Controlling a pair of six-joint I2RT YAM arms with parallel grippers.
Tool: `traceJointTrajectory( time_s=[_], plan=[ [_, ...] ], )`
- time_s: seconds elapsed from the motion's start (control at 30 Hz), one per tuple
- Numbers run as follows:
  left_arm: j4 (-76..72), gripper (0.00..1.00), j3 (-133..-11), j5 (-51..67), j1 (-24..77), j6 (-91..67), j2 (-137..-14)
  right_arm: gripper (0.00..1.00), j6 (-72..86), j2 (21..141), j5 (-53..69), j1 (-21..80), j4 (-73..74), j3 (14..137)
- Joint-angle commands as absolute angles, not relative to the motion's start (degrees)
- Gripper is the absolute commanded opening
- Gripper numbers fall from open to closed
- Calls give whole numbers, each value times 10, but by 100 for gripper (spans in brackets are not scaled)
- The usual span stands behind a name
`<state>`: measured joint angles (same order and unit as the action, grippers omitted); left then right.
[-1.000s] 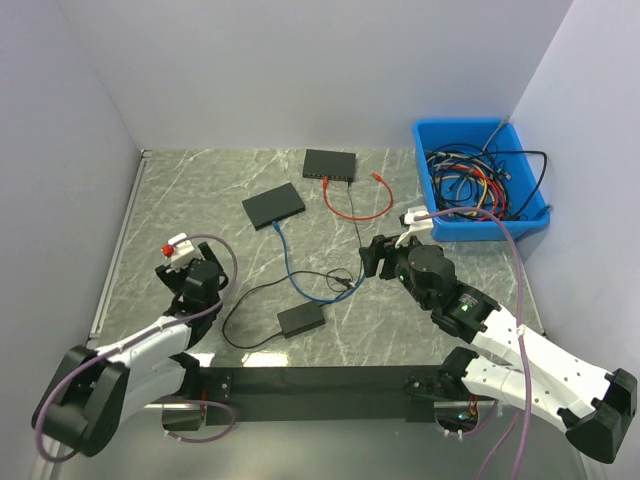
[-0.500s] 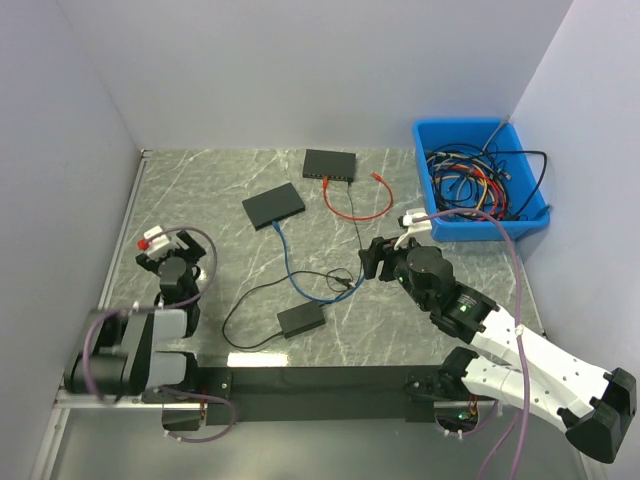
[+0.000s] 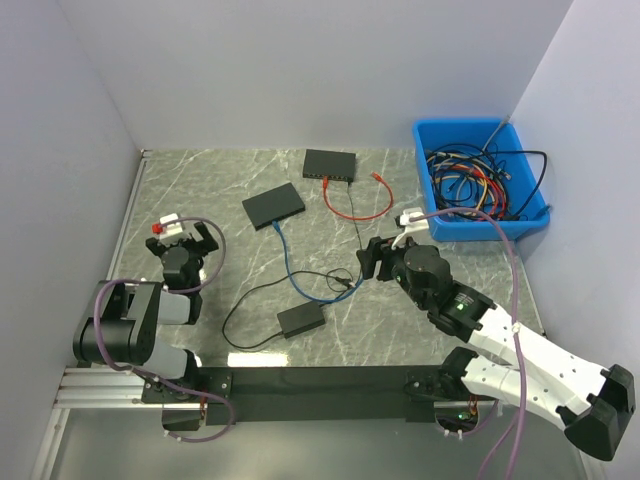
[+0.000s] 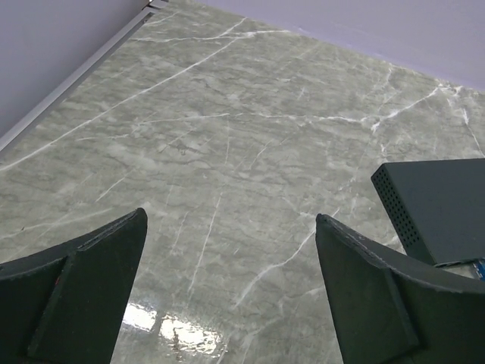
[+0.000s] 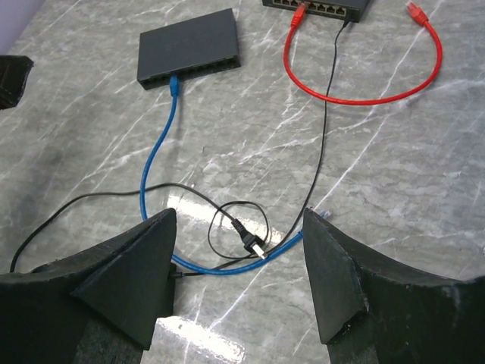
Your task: Insert the plug into the switch port
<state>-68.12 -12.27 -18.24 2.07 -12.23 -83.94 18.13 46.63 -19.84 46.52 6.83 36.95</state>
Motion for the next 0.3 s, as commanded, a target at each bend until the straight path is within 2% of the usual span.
traceJointTrajectory(
  time_s=[0.0, 0.27],
  plan=[
    [-715, 99, -133, -168, 20, -113, -836, 74, 178, 468, -192, 468, 40, 361],
    [-715, 99, -133, -168, 20, -113, -837, 74, 176, 504, -174, 468, 5, 362]
  ],
)
